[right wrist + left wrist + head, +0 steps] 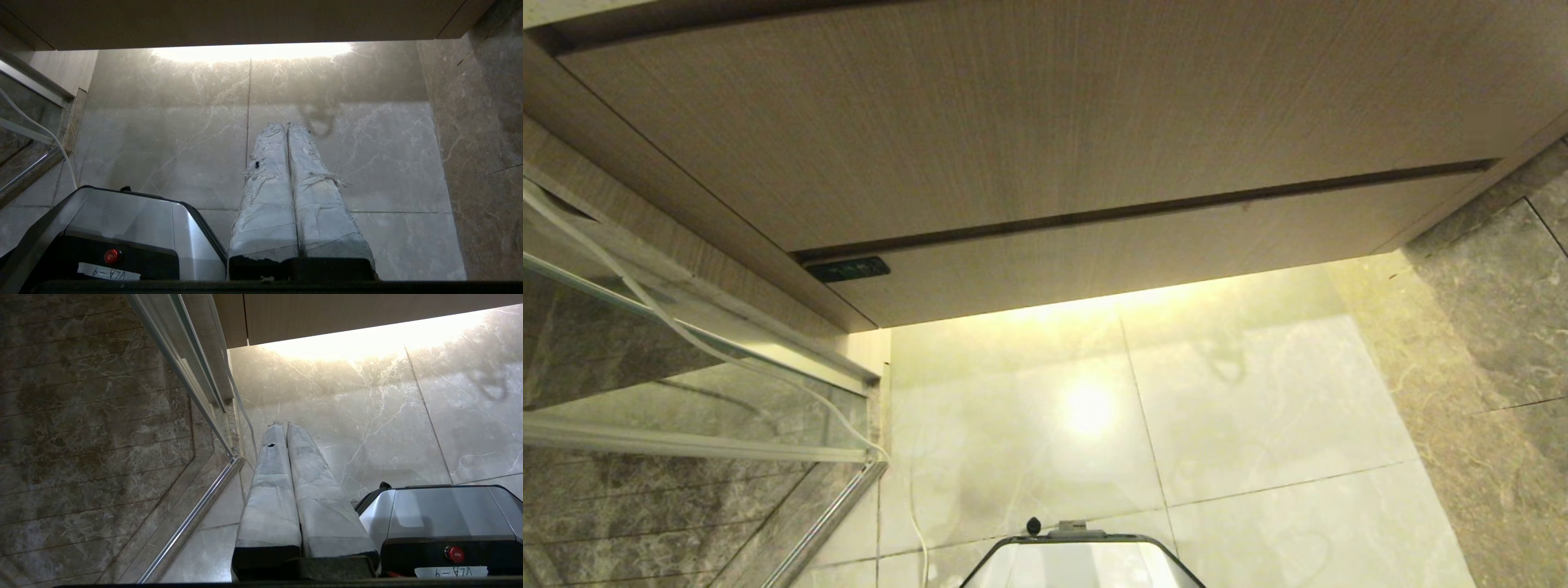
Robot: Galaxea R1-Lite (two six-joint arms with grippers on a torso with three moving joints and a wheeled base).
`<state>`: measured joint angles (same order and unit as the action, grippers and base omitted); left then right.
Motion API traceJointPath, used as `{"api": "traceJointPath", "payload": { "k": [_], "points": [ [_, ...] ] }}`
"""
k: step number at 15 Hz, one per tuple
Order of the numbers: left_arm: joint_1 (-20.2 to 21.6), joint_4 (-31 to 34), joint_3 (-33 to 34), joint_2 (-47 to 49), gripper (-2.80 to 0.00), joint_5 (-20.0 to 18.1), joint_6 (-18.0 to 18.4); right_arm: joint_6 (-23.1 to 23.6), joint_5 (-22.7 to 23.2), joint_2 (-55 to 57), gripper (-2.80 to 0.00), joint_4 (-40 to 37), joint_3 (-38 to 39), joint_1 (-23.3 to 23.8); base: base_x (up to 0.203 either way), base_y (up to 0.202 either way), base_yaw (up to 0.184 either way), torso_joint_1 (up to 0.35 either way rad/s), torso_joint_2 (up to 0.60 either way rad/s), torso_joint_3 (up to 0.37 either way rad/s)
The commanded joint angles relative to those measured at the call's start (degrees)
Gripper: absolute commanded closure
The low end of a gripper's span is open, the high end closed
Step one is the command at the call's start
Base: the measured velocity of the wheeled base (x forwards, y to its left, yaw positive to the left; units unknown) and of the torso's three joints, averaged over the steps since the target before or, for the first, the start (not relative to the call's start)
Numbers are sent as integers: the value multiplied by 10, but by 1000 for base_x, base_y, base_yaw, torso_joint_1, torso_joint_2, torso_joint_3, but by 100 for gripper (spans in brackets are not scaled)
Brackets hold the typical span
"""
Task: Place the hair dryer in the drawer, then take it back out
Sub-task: Pull open the drawer
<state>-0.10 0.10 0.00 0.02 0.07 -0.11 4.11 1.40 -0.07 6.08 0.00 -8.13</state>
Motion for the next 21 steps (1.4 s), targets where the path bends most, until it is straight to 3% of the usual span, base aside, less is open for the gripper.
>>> {"api": "traceJointPath", "payload": {
  "k": [1,5,8,12,16,19,21],
  "points": [
    [0,0,1,0,0,0,-1,1,-1,-22,0,-8,21,0,0,0,0,0,0,0],
    [0,0,1,0,0,0,-1,26,3,-22,0,21,16,-1,0,0,0,0,0,0],
    [0,0,1,0,0,0,0,29,13,-22,0,-25,-66,-1,0,0,0,0,0,0],
    [0,0,0,0,0,0,0,30,18,8,0,-88,-303,0,0,0,0,0,0,0],
    [0,0,1,0,0,0,-1,30,12,191,0,-179,-562,3,0,0,0,0,0,0],
    [0,0,0,0,0,0,0,29,18,321,0,-234,-673,2,0,0,0,0,0,0],
    [0,0,1,0,0,0,-1,32,20,387,0,-364,-754,0,0,0,0,0,0,0]
  ]
}}
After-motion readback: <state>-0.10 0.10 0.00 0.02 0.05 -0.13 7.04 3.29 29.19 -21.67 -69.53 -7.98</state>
